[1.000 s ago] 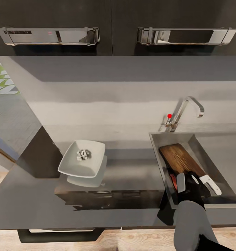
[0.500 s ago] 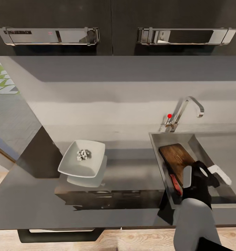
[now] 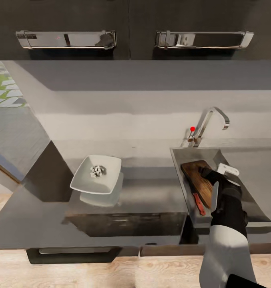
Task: In the kitchen, take the Vidalia onion out of the sink, dice it on the chopping board with the paring knife, put the diced onion into the bowl on the countertop, then place both the paring knife and the chopping board into the sink.
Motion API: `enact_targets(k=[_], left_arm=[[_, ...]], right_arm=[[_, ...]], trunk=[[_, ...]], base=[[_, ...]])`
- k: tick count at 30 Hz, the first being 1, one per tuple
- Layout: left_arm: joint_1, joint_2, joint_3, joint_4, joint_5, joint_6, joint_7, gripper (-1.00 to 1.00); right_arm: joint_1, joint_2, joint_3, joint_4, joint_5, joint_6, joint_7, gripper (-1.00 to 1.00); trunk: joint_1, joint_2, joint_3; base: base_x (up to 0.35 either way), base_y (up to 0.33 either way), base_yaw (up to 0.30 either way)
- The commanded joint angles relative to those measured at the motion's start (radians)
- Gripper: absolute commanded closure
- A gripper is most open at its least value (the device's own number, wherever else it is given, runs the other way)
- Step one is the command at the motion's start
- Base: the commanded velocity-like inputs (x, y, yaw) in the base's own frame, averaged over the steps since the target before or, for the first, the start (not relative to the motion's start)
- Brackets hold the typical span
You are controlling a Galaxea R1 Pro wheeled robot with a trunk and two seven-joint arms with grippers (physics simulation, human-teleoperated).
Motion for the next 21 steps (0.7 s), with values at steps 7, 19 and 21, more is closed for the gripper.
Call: enact_targets(k=[7, 19, 21], left_arm=[[0.0, 0.002, -0.008, -0.002, 0.009, -0.002, 0.005, -1.0], [0.0, 0.002, -0.008, -0.001, 0.009, -0.002, 0.005, -1.0], [0.0, 0.002, -0.008, -0.001, 0.009, -0.002, 0.005, -1.0]], right_arm=[[-0.001, 0.001, -0.003, -0.049, 0.205, 0.006, 0.351, -1.0], [0.003, 0.001, -0.002, -0.056, 0.218, -0.002, 0.373, -1.0], [0.022, 0.001, -0.001, -0.084, 0.218, -0.003, 0.374, -1.0]], trunk=[[0.0, -0.002, -0.002], [0.0, -0.002, -0.002], [0.0, -0.002, -0.002]], base=[[-0.335, 0.0, 0.0], [-0.338, 0.0, 0.0], [-0.338, 0.0, 0.0]])
